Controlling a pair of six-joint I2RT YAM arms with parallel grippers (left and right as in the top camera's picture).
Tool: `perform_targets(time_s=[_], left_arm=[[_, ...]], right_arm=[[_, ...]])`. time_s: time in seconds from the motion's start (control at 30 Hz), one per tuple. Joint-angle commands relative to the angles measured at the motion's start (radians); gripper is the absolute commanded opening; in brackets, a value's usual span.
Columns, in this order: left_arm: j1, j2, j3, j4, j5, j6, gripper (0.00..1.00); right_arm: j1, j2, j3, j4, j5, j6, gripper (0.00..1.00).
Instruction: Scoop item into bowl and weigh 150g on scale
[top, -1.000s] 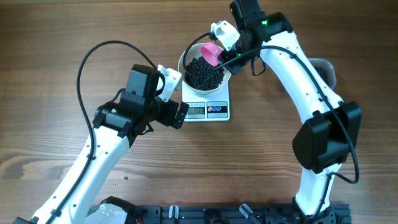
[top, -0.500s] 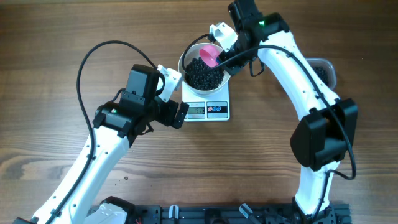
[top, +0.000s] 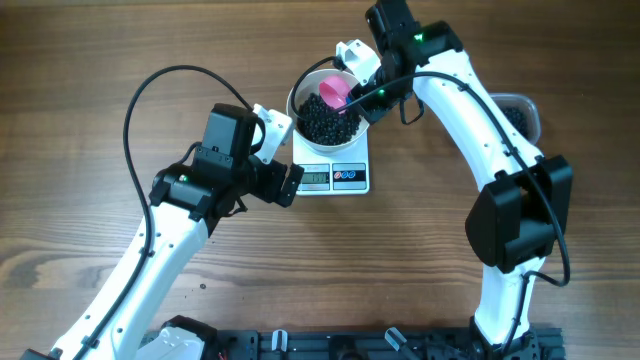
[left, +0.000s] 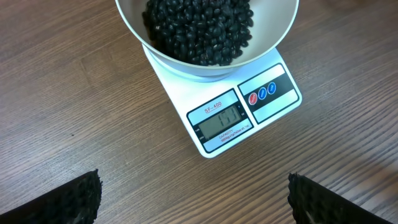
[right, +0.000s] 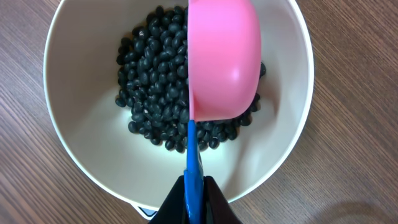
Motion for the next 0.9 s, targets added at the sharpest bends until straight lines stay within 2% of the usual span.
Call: perform_targets(time_s=[0.0,0.87], left_arm=[[0.006,-0.012,-0.006,0.000,-0.006,0.012,1.00],[0.006,-0.012,-0.006,0.000,-0.006,0.012,1.00]], right_arm=[[0.006,0.022,0.001,-0.007,-0.025,0.009,0.04],[0.006,0.033,0.001,-0.014,-0.051,0.026,0.04]])
